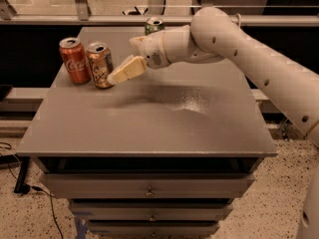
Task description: Knock orange can over
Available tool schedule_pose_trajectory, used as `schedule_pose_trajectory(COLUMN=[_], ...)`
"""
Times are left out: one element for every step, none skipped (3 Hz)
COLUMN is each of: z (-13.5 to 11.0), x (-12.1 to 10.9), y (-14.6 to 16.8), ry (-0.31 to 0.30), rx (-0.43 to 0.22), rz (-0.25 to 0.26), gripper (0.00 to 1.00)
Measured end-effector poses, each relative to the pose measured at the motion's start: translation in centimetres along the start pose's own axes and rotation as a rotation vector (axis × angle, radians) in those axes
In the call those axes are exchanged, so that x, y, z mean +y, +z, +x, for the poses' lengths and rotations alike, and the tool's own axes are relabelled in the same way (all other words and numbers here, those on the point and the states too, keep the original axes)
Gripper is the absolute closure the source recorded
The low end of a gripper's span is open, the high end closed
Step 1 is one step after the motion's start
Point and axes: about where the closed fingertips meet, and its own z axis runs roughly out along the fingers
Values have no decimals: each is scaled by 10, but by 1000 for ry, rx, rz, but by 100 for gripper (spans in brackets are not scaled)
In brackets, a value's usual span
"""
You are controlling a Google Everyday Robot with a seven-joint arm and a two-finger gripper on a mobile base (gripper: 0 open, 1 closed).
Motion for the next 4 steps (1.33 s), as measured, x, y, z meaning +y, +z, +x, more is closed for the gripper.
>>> schedule_pose_trajectory(z=[-8, -9, -10, -10], x=[12, 26, 34, 39], y=[23, 44, 56, 62], ry=[35, 61, 75, 83], rx=[-77, -129, -157, -172], rz=[-26, -49, -62, -70], gripper=[0, 18, 41, 64])
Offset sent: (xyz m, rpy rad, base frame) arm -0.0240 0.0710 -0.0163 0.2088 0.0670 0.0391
